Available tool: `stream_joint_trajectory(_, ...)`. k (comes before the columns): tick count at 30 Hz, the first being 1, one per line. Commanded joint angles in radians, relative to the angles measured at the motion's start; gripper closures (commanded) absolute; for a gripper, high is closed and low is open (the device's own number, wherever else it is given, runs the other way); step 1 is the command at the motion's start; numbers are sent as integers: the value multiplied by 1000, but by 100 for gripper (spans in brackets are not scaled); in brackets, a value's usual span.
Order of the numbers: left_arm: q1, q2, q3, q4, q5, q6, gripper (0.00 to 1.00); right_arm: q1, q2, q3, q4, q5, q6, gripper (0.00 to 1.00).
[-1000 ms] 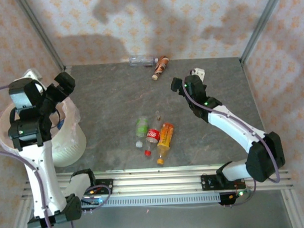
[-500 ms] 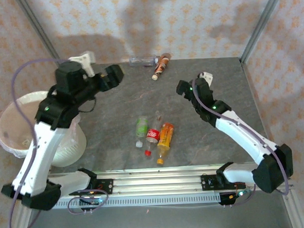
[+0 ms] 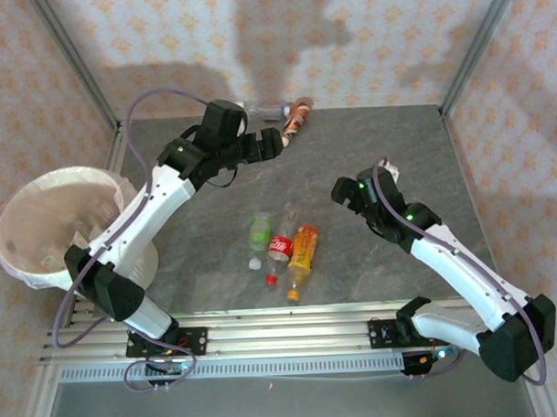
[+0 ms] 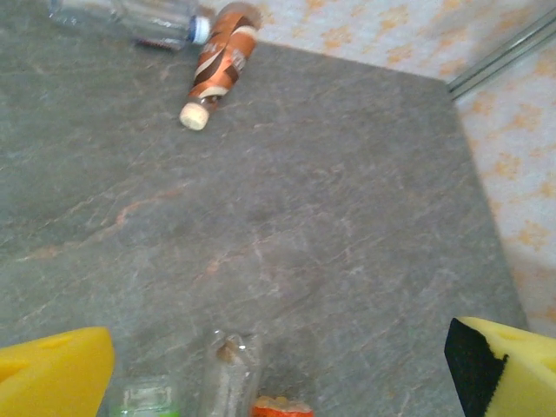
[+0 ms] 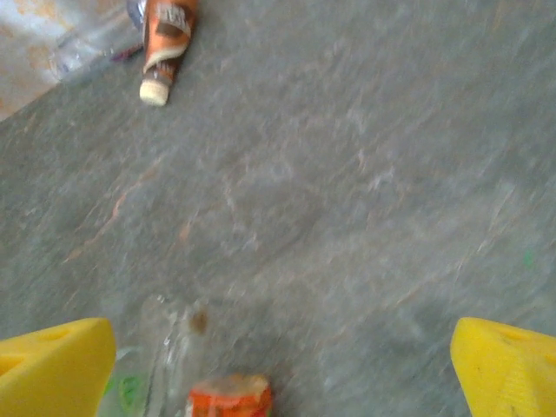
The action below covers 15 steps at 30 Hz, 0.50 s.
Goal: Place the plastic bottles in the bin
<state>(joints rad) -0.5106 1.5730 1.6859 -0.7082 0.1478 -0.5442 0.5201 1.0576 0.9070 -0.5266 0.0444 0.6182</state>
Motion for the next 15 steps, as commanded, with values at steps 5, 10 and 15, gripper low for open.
stream_joint_trajectory(5,-3,18,-3,-78,-75,-39,0,5,93,-49,-44,-219,263,1)
stream_joint_trajectory(10,-4,25,-22,-85,-98,-53,0,54,237,-7,-8,-339,245,1)
stream_joint_trajectory(15,-3,18,-24,-106,-118,-48,0,138,395,73,-65,-309,207,4)
